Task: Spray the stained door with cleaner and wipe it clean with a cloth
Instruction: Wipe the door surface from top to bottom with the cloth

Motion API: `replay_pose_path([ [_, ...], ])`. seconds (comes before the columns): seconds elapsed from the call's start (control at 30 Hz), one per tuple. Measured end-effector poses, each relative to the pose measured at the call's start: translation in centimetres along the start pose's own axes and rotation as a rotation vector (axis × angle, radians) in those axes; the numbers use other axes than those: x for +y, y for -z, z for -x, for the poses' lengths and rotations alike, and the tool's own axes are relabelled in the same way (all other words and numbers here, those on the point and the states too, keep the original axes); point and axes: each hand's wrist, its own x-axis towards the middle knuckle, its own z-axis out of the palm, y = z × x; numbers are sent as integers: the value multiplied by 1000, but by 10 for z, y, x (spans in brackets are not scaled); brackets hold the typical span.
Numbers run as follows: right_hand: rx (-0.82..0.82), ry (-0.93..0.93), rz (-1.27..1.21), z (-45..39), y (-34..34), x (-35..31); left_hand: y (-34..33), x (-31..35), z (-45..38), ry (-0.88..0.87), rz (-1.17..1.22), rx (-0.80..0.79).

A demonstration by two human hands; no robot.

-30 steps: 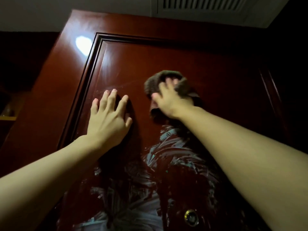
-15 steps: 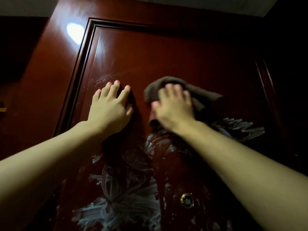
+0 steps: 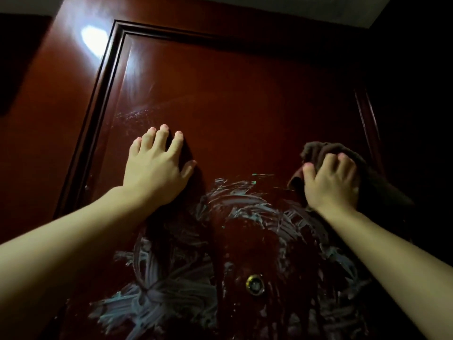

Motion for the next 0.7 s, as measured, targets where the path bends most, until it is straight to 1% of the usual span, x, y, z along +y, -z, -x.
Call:
replay_pose_path([
  [0.07,-35,-11,-7,4,0,-11,1,4,1,12,14,2],
  [0.1,-55,29,-15,8,-1,-22,1,7,1,15,20,3],
  [0.17,-100,211,-7,21,-2,-52,0,12,0,17,28,1],
  [0.23,-190,420,-23,37,-2,-84,-2,18,0,6,62,19],
  [0.27,-248,488,-57,43,-1,-95,-2,22,0,-10,88,37],
  [0.33,-331,537,-139,50,2,-103,-1,34,-1,-57,135,61],
  [0.4,-318,505,-192,50,1,-86,-1,50,-3,-114,162,76],
  [0.47,-262,427,-181,47,0,-55,-3,69,-4,-152,181,80],
  [0.63,-114,106,-132,32,2,50,-10,120,-4,-204,209,31],
  [0.7,-40,36,-96,29,5,85,-12,133,-1,-203,211,47],
])
